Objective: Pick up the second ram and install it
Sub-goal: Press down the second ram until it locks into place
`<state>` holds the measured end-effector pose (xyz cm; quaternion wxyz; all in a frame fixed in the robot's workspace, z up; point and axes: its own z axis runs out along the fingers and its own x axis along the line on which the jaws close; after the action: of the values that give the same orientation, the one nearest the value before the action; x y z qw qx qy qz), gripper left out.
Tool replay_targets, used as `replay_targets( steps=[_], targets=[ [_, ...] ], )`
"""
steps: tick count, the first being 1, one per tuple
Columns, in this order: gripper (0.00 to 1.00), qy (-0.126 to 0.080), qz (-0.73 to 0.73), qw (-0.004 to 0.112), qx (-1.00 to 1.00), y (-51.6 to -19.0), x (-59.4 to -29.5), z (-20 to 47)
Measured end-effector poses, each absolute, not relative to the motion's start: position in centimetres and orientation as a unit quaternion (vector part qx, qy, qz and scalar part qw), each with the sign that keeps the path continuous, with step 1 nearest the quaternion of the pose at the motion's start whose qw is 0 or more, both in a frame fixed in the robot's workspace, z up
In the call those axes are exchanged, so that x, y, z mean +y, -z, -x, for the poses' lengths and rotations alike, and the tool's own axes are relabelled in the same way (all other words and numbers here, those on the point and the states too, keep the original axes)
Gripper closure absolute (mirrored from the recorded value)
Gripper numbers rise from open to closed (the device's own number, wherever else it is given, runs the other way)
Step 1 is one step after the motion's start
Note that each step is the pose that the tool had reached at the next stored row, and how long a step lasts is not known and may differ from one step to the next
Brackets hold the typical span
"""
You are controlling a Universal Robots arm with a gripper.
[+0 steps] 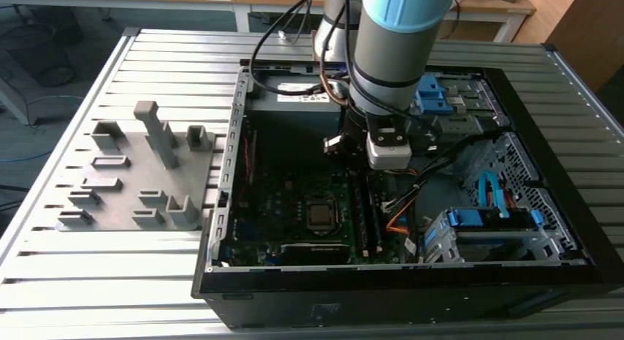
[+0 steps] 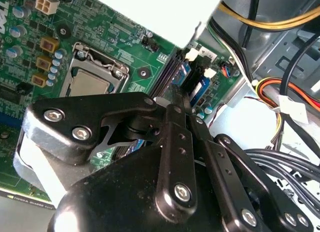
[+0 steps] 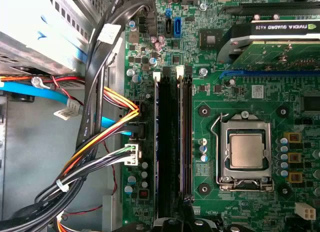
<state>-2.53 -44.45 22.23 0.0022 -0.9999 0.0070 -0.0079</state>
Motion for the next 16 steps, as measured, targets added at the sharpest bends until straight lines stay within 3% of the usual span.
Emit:
replay_targets(
  steps=[16],
  targets=[
    [0.90,0.009,1.000,0.003,0.007,-22.39,-44.23,2.53]
  ],
)
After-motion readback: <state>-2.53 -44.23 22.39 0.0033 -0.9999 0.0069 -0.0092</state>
